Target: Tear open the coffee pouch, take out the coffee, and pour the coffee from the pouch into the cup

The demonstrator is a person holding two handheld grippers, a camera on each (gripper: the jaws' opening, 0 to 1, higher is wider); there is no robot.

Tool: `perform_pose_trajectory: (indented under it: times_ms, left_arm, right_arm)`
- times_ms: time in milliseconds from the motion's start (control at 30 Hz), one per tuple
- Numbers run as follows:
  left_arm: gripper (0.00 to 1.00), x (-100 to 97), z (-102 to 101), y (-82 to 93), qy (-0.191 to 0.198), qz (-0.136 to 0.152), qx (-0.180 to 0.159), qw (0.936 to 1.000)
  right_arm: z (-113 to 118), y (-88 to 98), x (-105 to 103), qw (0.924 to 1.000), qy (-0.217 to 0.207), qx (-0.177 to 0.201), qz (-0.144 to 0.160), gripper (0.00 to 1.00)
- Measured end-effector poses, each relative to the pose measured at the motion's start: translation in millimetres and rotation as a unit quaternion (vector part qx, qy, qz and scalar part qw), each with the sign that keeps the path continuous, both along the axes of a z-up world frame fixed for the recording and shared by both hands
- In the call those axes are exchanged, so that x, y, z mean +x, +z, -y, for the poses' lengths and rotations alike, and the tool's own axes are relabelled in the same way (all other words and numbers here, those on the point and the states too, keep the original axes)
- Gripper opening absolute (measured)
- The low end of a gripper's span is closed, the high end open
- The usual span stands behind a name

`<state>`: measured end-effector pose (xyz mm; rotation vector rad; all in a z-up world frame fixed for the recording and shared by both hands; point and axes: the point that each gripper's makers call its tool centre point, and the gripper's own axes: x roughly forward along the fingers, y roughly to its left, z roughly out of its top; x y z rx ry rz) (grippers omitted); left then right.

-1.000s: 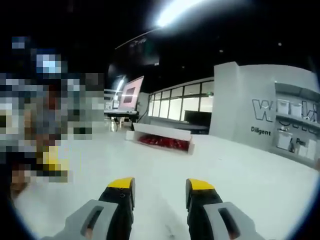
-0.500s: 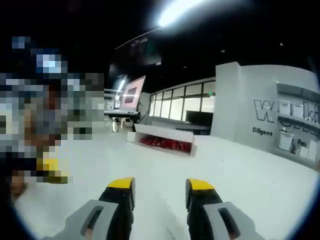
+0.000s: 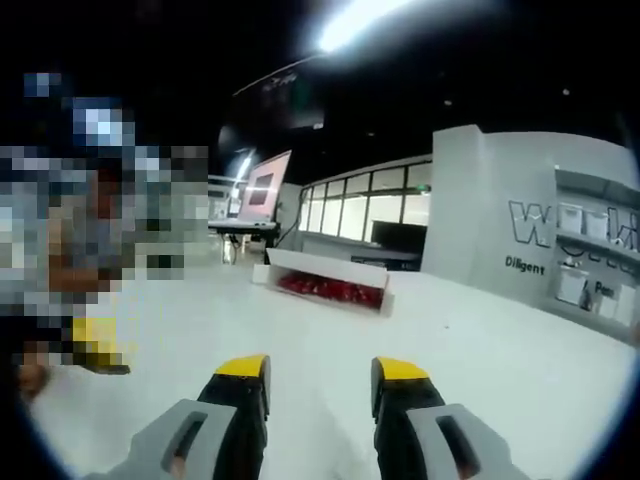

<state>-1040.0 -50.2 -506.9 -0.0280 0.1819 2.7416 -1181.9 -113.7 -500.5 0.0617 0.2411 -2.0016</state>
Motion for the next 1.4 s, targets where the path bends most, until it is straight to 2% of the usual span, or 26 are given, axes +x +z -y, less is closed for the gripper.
perform_pose_trajectory:
  times_ms: [300,833,1100,1400]
  left_arm:
    - [0.77,-2.7,11.6,1.3,0.017,-0.002,0.001,0.9998]
    - [0.77,0.2,9.0,1.7,0.018,-0.003,0.007,0.9998]
    - [0.76,-0.6,15.8,1.0,0.023,-0.002,0.002,0.9997]
    - [0.76,0.6,16.3,1.0,0.021,0.002,0.009,0.9997]
  right_arm:
    - [6.2,2.5,-3.6,0.9999,-0.003,-0.008,0.005,0.41]
    - [15.0,0.0,-16.2,0.9999,-0.01,-0.006,0.009,0.4]
    - [16.4,-3.0,-26.1,0.9997,-0.02,-0.005,0.011,0.4]
    - [21.0,-5.7,-31.4,0.9996,-0.026,0.009,0.001,0.4]
